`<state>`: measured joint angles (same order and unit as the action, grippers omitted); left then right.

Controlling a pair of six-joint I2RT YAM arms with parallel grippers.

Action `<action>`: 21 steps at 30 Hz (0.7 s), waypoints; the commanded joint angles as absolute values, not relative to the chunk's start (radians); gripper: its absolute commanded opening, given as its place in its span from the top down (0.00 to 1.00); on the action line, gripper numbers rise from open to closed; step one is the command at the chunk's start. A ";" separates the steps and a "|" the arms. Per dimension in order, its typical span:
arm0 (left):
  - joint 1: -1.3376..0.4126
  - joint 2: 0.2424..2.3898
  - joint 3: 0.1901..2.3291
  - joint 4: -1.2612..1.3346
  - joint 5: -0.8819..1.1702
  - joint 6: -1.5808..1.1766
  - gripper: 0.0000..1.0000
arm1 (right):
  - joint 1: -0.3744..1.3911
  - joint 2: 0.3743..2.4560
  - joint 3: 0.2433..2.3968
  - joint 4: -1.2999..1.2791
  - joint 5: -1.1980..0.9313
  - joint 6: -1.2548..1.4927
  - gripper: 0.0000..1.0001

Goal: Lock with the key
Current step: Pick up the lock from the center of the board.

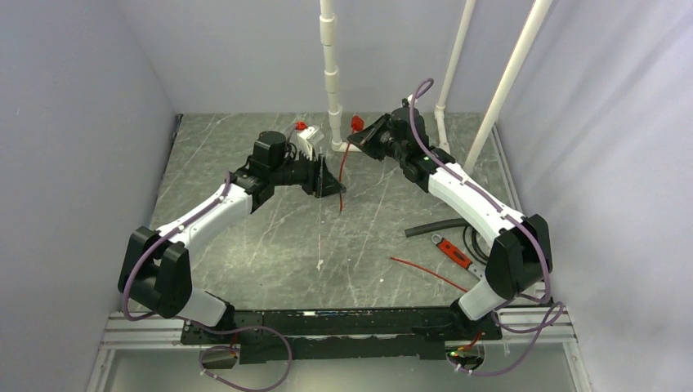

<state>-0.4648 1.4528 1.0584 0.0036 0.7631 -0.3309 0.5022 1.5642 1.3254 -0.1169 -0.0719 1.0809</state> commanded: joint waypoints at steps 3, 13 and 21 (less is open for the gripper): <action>-0.481 1.460 1.070 0.002 0.597 -0.295 0.48 | 0.506 1.493 1.323 -0.022 -0.096 1.115 1.00; -0.546 1.498 1.060 -0.011 0.604 -0.268 0.65 | 0.507 1.480 1.306 -0.014 -0.101 1.134 1.00; -0.546 1.426 1.114 -0.144 0.631 -0.135 1.00 | 0.475 1.452 1.259 -0.004 -0.172 1.048 0.65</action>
<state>-0.5476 1.4975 1.0588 -0.0483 0.5991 -0.2672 0.5026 1.5169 1.2831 -0.0776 -0.0959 1.1126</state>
